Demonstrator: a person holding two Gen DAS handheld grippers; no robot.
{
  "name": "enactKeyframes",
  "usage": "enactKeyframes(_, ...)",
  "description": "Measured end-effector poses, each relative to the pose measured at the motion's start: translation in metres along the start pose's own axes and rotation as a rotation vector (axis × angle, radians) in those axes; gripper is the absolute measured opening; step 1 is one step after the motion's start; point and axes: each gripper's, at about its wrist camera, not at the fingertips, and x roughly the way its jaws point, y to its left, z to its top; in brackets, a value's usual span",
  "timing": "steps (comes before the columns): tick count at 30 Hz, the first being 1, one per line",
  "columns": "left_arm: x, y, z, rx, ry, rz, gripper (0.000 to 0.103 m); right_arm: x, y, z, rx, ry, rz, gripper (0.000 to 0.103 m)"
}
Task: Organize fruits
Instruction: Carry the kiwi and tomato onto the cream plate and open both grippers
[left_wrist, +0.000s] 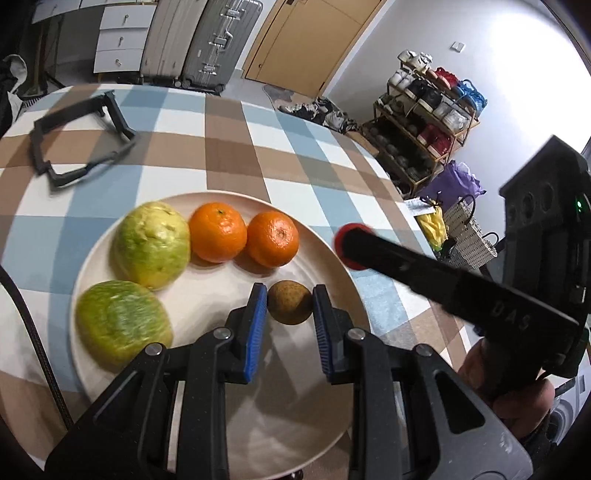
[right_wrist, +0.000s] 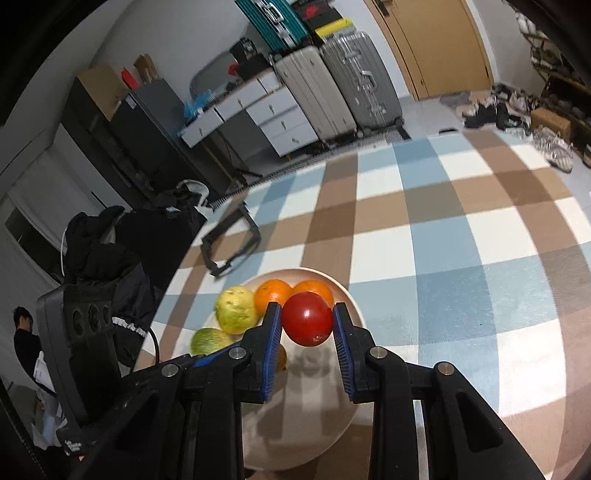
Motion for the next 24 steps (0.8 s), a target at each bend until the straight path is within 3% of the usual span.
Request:
enactKeyframes(5,0.017,0.001,0.002,0.003,0.014,0.014,0.023,0.022,-0.005,-0.002,-0.021,0.059,-0.009,0.028)
enactKeyframes(12,0.024,-0.003,0.003,0.022,0.010,0.032,0.023,0.031,-0.003,-0.004,-0.063,0.051,-0.041,0.029)
enactKeyframes(14,0.023,-0.005,0.004,0.033,0.005,0.039,0.023,0.031,-0.003,-0.004,-0.064,0.050,-0.051,0.033)
enactKeyframes(16,0.019,-0.007,0.004,0.036,-0.001,0.045,0.024,0.029,-0.003,-0.003,-0.057,0.040,-0.050,0.046)
enactKeyframes(24,-0.006,-0.016,0.003,0.066,-0.044,0.066,0.047,-0.004,-0.006,0.000,-0.022,-0.056,-0.007,0.052)
